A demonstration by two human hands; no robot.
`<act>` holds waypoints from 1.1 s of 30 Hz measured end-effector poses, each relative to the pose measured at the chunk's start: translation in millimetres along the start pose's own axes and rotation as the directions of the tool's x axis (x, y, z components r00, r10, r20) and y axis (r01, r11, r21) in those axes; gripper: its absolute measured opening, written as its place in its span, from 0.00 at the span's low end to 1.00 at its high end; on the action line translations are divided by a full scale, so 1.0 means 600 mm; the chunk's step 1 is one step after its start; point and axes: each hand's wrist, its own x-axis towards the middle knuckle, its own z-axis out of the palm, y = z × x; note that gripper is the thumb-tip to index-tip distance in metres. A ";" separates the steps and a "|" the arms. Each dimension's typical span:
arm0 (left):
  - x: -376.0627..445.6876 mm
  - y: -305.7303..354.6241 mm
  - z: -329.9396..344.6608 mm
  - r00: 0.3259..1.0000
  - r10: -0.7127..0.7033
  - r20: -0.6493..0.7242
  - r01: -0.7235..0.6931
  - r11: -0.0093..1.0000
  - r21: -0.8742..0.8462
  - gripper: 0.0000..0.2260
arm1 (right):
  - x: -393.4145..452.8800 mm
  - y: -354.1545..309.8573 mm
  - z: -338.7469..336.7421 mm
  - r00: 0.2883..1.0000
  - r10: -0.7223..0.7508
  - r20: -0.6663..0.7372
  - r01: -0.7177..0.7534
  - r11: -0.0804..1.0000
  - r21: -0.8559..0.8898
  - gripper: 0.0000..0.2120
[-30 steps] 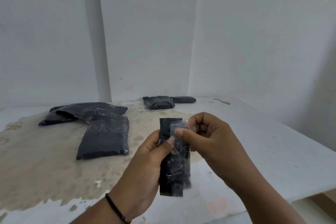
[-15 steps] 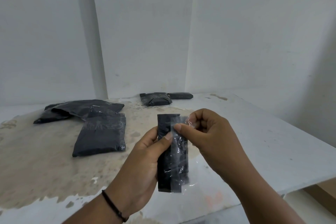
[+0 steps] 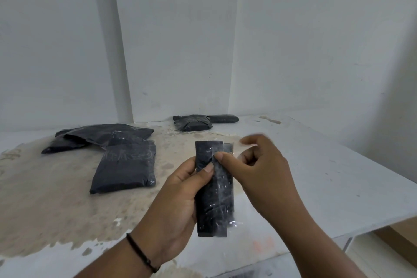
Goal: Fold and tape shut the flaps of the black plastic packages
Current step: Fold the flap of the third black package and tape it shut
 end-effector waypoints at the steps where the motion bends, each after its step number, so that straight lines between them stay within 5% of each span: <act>1: 0.000 0.000 -0.001 1.000 0.002 -0.004 -0.002 1.000 -0.007 0.11 | 0.000 0.002 0.000 1.000 0.020 0.001 -0.020 1.000 -0.004 0.19; 6: 0.001 0.006 -0.001 1.000 0.004 -0.021 -0.005 0.999 -0.043 0.11 | -0.010 0.018 -0.004 0.966 0.158 0.205 -0.166 0.986 0.023 0.31; 12: 0.002 0.012 0.003 0.999 -0.035 -0.025 0.034 0.998 -0.049 0.11 | -0.024 0.039 -0.001 0.945 0.126 0.301 -0.135 0.991 0.009 0.19; 17: 0.003 0.014 0.001 0.997 -0.067 -0.033 0.065 0.996 -0.065 0.11 | -0.029 0.051 -0.005 0.901 0.179 0.396 -0.178 0.983 -0.038 0.30; 21: 0.007 0.011 0.002 0.995 -0.088 -0.046 0.083 0.993 -0.087 0.12 | -0.030 0.047 -0.006 0.895 0.203 0.396 -0.222 0.975 0.002 0.23; 25: 0.008 0.011 0.001 0.994 -0.087 -0.060 0.081 0.993 -0.088 0.14 | -0.032 0.043 -0.002 0.904 0.170 0.391 -0.171 0.985 -0.033 0.06; 29: 0.013 0.008 -0.013 0.991 0.000 -0.132 0.021 0.988 0.156 0.16 | -0.030 0.039 -0.010 0.876 0.183 0.445 -0.177 0.983 -0.056 0.06; 33: 0.018 0.010 -0.031 0.987 -0.029 -0.156 0.045 0.994 0.095 0.16 | -0.030 0.042 -0.010 0.869 0.145 0.472 -0.141 0.989 -0.044 0.08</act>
